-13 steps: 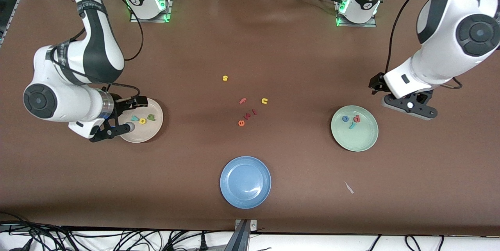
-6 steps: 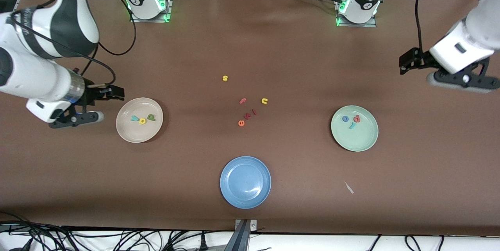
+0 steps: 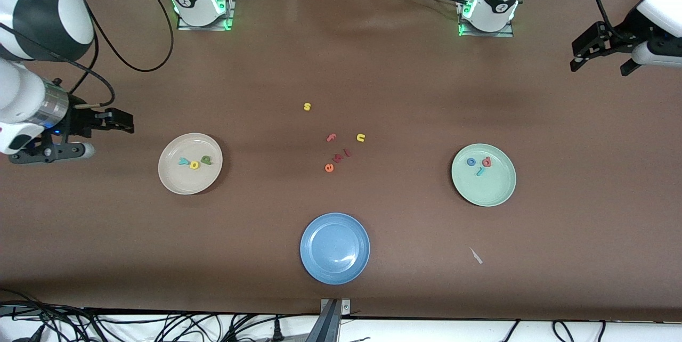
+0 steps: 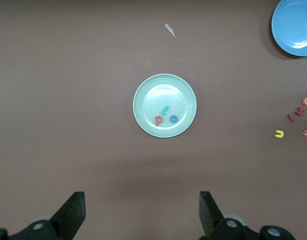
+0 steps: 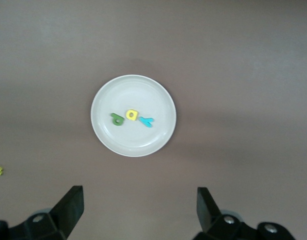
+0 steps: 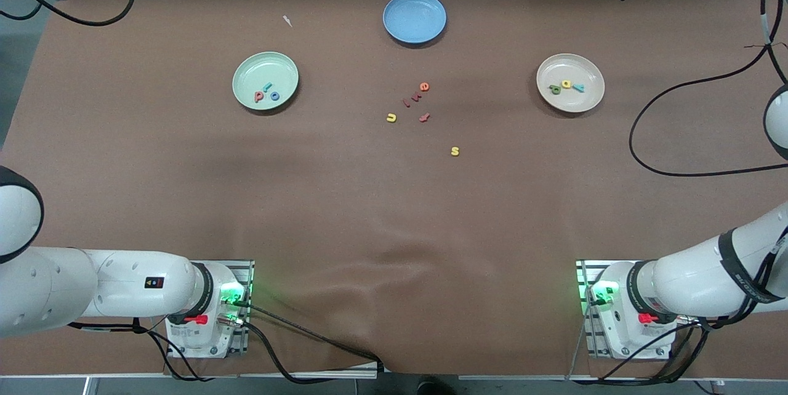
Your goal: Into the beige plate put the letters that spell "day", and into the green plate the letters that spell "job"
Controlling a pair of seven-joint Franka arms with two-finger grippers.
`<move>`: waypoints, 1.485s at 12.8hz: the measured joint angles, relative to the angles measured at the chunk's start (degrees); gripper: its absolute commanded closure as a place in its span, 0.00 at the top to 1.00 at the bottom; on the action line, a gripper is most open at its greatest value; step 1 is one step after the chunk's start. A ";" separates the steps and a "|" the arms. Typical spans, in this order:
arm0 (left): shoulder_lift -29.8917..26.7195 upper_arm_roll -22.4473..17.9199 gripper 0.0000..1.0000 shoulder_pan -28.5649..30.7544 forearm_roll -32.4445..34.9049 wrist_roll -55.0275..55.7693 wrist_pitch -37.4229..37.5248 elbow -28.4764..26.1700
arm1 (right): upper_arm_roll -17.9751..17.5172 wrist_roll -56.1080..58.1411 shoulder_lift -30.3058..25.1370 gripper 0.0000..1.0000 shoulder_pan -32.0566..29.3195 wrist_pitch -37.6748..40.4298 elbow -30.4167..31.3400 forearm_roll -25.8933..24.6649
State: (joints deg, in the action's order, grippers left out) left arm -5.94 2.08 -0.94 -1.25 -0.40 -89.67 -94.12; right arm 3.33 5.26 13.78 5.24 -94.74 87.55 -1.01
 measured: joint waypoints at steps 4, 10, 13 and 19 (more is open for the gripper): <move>3.85 0.99 1.00 0.01 0.17 0.00 4.11 4.42 | 0.36 0.18 -2.21 1.00 -0.26 2.61 0.04 -0.34; 4.52 3.57 1.00 0.02 2.45 0.01 5.14 5.65 | 0.38 0.55 -3.92 1.00 -0.73 7.75 -0.18 -0.51; 4.61 3.53 1.00 0.08 2.45 0.00 5.18 5.66 | 0.37 3.13 -5.73 1.00 -0.74 9.62 -0.39 -0.51; 4.61 1.93 1.00 -1.49 2.45 -1.58 5.15 5.64 | 0.97 4.33 -5.85 1.00 -1.25 6.76 -0.55 -0.51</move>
State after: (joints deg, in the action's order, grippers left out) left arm -1.33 4.01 -2.43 1.20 -1.98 -84.52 -88.48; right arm 4.30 9.58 7.92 3.99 -87.98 87.00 -1.52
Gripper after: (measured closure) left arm 0.000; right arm 0.000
